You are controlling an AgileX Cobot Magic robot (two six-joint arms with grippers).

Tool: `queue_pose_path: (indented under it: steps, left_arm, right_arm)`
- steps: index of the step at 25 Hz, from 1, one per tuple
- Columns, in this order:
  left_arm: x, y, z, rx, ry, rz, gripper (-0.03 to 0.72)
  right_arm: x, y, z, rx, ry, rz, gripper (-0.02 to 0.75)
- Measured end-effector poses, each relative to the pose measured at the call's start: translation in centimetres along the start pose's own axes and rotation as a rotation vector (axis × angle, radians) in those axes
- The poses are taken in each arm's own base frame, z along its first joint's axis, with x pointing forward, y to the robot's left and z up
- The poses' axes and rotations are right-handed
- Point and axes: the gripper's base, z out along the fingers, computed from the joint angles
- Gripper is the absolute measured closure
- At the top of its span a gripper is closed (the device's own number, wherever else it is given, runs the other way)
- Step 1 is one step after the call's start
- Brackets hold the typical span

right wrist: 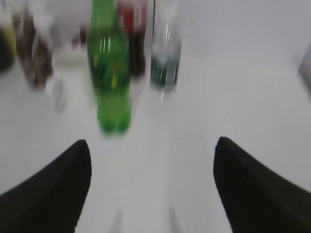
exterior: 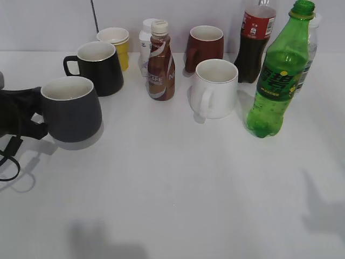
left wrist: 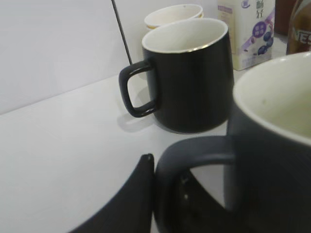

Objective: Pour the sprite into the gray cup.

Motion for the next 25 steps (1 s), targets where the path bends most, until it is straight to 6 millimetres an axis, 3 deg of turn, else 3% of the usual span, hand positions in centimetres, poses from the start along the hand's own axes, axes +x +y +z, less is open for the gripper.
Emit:
queue_pose_path:
  steps: [5, 11, 16, 21, 25]
  left_arm:
    - [-0.5, 0.1, -0.3, -0.005, 0.0, 0.007, 0.634]
    - [-1.0, 0.1, -0.5, -0.001, -0.016, 0.002, 0.634]
    - [-1.0, -0.1, -0.5, 0.023, -0.016, 0.02, 0.634]
    - [-1.0, -0.2, -0.5, 0.027, -0.018, 0.023, 0.634]
    - [-1.0, -0.2, -0.5, 0.027, -0.018, 0.023, 0.634]
  right_arm:
    - [-2.6, -1.0, 3.9, 0.065, -0.248, 0.047, 0.162]
    - [-2.1, -1.7, 9.3, 0.102, -0.219, 0.087, 0.217]
    - [1.5, -1.5, 12.3, 0.081, -0.103, 0.189, 0.244]
    - [7.9, 0.6, 12.6, -0.034, 0.026, 0.281, 0.248]
    - [10.2, 1.9, 13.2, -0.114, 0.13, 0.213, 0.248]
